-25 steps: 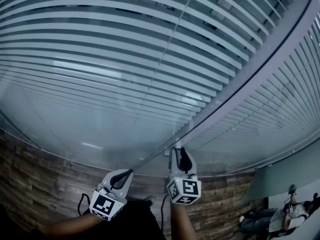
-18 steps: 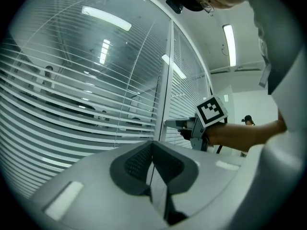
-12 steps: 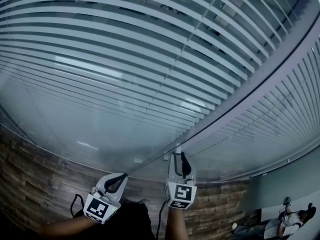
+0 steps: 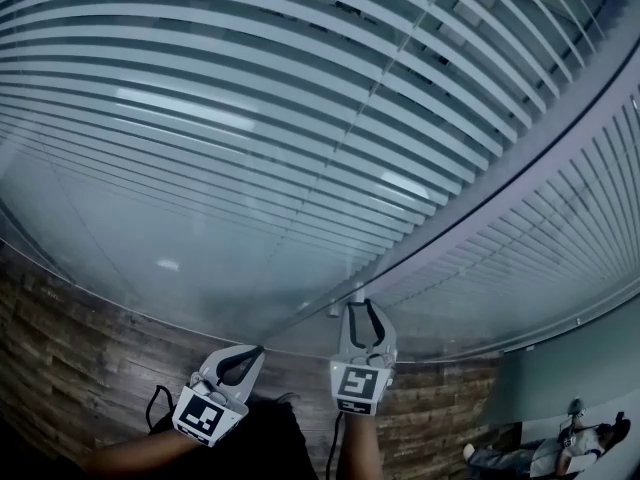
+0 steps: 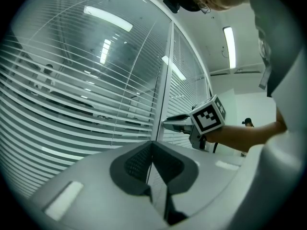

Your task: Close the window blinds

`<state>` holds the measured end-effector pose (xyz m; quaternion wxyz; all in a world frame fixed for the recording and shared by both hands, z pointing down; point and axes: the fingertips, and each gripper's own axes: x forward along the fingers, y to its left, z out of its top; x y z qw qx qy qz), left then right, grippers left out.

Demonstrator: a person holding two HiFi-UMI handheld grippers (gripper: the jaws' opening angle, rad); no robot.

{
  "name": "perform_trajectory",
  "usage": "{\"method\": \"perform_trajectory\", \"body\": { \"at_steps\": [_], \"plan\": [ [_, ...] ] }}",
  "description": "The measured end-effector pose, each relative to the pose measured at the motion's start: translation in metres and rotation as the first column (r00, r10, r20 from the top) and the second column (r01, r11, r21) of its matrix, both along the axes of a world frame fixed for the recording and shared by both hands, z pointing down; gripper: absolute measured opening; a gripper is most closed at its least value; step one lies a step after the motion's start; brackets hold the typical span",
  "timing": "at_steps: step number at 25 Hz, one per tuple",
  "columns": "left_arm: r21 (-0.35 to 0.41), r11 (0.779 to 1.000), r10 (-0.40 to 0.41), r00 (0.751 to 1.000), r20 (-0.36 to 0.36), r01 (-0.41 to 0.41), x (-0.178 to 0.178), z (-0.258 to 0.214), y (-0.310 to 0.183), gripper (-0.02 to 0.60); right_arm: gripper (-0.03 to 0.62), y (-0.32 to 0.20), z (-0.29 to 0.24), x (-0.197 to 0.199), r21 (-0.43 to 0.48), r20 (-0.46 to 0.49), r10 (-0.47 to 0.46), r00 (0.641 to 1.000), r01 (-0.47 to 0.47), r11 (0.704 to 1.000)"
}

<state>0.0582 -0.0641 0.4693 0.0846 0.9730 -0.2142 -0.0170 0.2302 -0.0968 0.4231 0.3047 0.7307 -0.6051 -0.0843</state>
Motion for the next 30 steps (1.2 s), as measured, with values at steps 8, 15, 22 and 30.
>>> {"method": "perform_trajectory", "body": {
  "at_steps": [8, 15, 22, 30],
  "plan": [
    [-0.007, 1.000, -0.005, 1.000, -0.010, 0.005, 0.004, -0.001, -0.001, -0.005, 0.126, -0.001, 0.003, 0.000, -0.063, -0.220, -0.009, 0.976, -0.005, 0.998],
    [-0.017, 1.000, -0.011, 1.000, 0.001, 0.011, 0.001, 0.003, -0.003, -0.005, 0.127, -0.003, 0.004, -0.003, -0.095, -0.319, -0.021, 0.948, -0.011, 0.995],
    [-0.034, 0.999, -0.030, 0.999, 0.017, 0.031, -0.009, 0.010, -0.005, -0.002, 0.179, 0.010, -0.012, 0.009, 0.241, 0.489, -0.057, 0.871, -0.072, 0.968],
    [-0.033, 0.999, -0.024, 1.000, 0.016, 0.024, -0.011, 0.011, -0.001, -0.002, 0.173, 0.012, -0.007, 0.021, 0.293, 0.666, -0.036, 0.745, -0.216, 0.931]
  ]
}}
